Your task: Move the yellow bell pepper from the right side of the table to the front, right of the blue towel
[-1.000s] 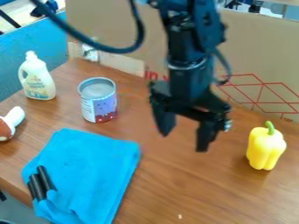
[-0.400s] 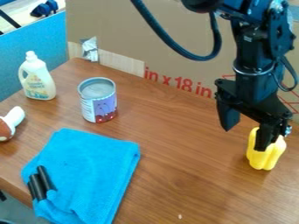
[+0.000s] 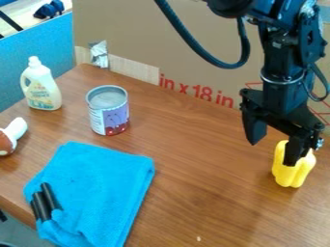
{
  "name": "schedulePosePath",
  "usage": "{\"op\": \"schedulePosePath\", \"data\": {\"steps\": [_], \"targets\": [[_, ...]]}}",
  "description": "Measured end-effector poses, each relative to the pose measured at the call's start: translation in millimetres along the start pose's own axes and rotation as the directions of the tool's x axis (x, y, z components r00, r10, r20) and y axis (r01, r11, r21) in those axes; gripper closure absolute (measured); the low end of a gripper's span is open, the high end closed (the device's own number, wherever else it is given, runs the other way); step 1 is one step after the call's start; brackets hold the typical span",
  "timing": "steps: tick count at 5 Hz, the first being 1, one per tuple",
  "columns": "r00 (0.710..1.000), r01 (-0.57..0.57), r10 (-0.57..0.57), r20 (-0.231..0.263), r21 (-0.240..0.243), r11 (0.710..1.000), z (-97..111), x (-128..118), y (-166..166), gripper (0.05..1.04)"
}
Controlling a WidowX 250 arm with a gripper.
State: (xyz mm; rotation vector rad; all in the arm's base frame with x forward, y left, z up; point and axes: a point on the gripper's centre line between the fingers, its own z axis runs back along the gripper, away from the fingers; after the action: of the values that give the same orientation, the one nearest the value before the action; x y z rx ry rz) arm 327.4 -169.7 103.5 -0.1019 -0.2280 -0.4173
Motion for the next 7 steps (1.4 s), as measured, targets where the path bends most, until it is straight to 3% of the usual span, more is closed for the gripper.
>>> {"op": "schedulePosePath", "data": {"steps": [2, 3, 6, 7], "targets": [[1.000, -0.007, 0.007, 0.017, 0.001, 1.000, -5.0, 10.7, 2.1, 0.081], [1.000, 0.008, -0.008, 0.018, -0.028, 1.000, -10.5, 15.9, -1.4, 0.081], [0.999, 0.039, -0.038, 0.013, -0.046, 0.998, -18.3, 30.1, -1.8, 0.119], [1.000, 0.015, -0.014, 0.009, -0.047, 0.999, -23.9, 33.3, 0.0, 0.394]]}}
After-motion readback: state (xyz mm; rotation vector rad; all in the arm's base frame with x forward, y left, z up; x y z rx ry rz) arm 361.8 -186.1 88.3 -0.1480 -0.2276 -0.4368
